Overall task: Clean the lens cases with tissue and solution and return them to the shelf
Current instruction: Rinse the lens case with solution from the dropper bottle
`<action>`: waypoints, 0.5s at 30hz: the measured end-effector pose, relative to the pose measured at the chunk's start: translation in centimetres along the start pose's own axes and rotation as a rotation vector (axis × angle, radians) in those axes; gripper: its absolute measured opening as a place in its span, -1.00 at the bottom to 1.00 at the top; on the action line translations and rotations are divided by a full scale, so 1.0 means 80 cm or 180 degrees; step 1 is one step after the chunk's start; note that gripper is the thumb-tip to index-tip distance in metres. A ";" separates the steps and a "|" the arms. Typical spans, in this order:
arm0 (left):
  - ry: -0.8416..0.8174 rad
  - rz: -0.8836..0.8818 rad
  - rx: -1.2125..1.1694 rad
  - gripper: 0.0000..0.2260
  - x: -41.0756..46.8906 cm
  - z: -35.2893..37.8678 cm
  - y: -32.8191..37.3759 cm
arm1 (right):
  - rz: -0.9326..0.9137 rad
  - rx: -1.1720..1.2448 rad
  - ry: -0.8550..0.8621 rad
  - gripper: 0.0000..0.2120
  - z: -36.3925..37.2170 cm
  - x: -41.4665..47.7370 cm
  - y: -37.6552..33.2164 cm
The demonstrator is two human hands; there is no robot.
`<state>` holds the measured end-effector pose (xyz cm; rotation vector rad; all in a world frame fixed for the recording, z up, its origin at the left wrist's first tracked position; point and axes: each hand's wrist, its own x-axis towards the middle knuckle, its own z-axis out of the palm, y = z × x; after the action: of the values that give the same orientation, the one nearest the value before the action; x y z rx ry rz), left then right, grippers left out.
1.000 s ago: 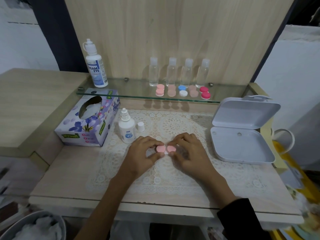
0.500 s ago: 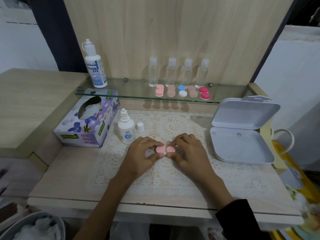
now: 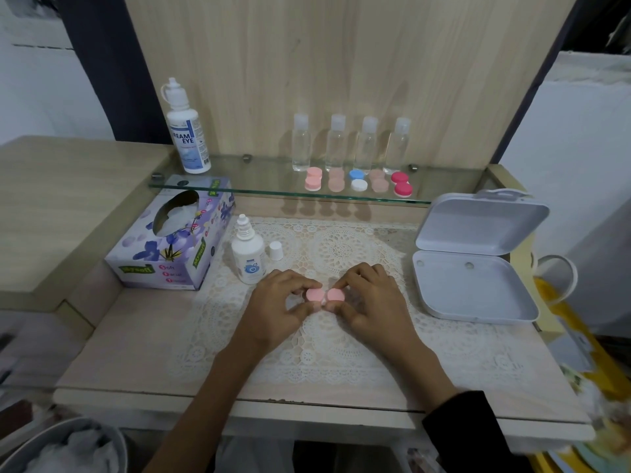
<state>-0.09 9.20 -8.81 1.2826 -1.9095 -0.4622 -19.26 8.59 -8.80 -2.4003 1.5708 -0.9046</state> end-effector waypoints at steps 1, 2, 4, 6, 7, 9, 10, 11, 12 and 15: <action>-0.0001 0.0004 0.0018 -0.63 0.000 0.000 0.000 | -0.0030 0.0085 -0.0021 -0.69 0.000 0.000 0.001; -0.0006 0.0007 0.0034 -0.61 0.000 0.000 -0.001 | -0.0068 0.0146 -0.0025 -0.69 -0.001 0.000 0.001; -0.0015 0.0031 0.0085 -0.60 -0.001 -0.001 -0.001 | -0.0106 0.0266 0.0007 -0.72 -0.001 -0.001 0.001; -0.0019 0.0059 0.0154 -0.59 -0.001 -0.001 0.001 | -0.0073 0.0361 0.0049 -0.76 -0.001 -0.002 0.001; -0.0033 0.0061 0.0194 -0.59 -0.001 -0.002 0.002 | -0.0044 0.0397 0.0051 -0.77 -0.001 -0.002 0.001; -0.0092 0.0066 0.0328 -0.57 -0.002 -0.002 0.002 | -0.0012 0.0450 0.0041 -0.77 -0.001 -0.001 0.001; -0.0106 0.0097 0.0432 -0.56 -0.003 -0.002 0.002 | -0.0011 0.0459 0.0042 -0.78 -0.001 -0.001 0.000; -0.0090 0.0146 0.0538 -0.55 -0.007 -0.001 0.001 | -0.0011 0.0458 0.0047 -0.79 -0.001 -0.001 0.000; -0.0047 0.0195 0.0616 -0.54 -0.012 -0.001 0.000 | -0.0010 0.0449 0.0052 -0.80 -0.001 -0.001 0.000; 0.0144 0.0246 0.0718 -0.52 -0.028 -0.002 -0.001 | 0.0026 0.0422 0.0047 -0.83 -0.002 -0.002 -0.001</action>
<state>0.50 11.21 -9.65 1.3436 -2.0085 -0.1800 -19.32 8.77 -8.69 -2.3003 1.4747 -0.9941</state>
